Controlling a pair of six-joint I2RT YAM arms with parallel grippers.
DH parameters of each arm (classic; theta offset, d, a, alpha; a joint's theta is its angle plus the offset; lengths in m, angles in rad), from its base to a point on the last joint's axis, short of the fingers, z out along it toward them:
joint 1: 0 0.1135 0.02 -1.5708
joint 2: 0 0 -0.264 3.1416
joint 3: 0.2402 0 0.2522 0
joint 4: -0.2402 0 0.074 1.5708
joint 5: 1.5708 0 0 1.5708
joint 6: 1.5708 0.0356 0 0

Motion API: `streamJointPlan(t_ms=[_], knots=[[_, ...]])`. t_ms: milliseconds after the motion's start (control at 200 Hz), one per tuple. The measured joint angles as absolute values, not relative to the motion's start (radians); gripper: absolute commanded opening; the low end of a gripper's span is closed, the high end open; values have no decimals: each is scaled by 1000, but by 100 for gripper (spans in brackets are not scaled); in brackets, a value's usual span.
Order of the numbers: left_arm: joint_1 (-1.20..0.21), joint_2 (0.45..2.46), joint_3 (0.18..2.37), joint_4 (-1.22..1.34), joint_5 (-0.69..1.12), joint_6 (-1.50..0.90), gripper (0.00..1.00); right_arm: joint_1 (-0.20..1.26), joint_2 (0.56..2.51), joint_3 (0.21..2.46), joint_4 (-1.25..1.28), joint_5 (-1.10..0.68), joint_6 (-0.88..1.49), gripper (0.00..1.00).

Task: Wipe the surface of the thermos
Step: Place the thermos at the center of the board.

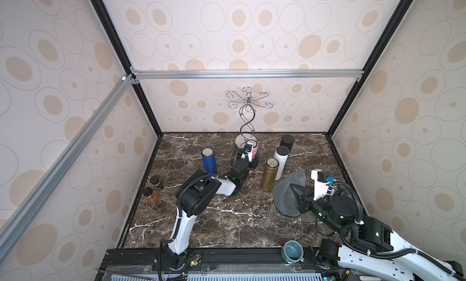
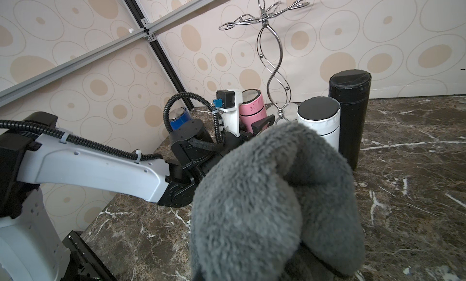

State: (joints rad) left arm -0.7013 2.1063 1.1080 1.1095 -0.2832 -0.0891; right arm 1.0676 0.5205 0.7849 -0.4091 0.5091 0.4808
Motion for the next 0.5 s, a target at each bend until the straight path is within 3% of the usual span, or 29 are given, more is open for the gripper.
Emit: streamJointPlan(t_ms=[240,460,500], knots=[[-701,2112,1108,1110,-287,-89,48,1068,521,785,-421,510,481,0],[-701,2112,1105,1110,-290,-89,60,1068,521,785,-421,511,481,0],[-701,2112,1104,1110,-291,-89,65,1068,521,785,-422,513,481,0]])
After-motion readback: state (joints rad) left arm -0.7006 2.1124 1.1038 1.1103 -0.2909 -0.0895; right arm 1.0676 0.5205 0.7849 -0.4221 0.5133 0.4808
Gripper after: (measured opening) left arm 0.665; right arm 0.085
